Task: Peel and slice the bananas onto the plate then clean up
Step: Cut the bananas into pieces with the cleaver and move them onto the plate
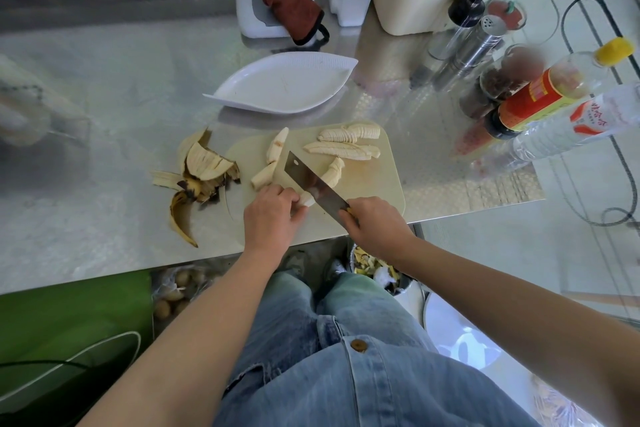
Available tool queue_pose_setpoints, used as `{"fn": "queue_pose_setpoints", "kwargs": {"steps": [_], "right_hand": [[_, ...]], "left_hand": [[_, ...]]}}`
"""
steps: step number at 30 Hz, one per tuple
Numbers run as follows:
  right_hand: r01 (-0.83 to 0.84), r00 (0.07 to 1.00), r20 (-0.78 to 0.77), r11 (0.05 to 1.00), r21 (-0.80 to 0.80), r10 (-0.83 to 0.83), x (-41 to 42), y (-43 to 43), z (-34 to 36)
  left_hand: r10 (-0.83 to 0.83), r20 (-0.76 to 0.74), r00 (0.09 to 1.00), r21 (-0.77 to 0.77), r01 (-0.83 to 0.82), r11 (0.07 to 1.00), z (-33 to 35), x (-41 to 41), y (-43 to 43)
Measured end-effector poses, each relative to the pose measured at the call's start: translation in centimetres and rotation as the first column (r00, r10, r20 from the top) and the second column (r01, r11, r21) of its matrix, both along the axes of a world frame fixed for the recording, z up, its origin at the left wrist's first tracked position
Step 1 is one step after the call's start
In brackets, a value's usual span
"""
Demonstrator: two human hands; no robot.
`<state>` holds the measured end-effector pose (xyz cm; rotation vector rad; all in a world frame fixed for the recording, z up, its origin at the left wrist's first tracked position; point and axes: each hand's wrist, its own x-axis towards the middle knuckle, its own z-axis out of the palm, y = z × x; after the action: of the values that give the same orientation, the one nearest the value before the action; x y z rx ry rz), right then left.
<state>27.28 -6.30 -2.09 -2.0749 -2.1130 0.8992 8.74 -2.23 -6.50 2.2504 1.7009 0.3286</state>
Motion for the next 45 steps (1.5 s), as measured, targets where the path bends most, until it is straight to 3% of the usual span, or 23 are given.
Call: {"fn": "queue_pose_setpoints", "kwargs": {"steps": [5,13,22,36,45], "right_hand": [[-0.007,1.000,0.027,0.999,-0.053,0.008,-0.11,-0.05,-0.23],[0.019,0.999,-0.040,0.999,0.049,-0.017,0.51,-0.06,0.44],[0.009,0.999,-0.044,0.999,0.047,-0.007,0.53,0.12,0.57],[-0.011,0.999,0.029,0.999,-0.049,0.013,0.06,0.03,-0.09],[0.014,0.999,-0.045,0.999,0.034,-0.013,0.64,-0.27,0.31]], "left_hand": [[-0.006,0.006,1.000,-0.013,0.006,1.000,0.09,-0.03,0.03],[-0.002,-0.004,1.000,-0.025,0.002,1.000,0.09,0.07,0.11],[-0.005,-0.009,1.000,-0.022,0.005,1.000,0.25,0.18,0.13],[-0.005,0.001,1.000,-0.021,0.005,1.000,0.30,0.23,0.08],[-0.002,-0.017,1.000,-0.027,0.001,1.000,0.40,0.28,0.10]]}}
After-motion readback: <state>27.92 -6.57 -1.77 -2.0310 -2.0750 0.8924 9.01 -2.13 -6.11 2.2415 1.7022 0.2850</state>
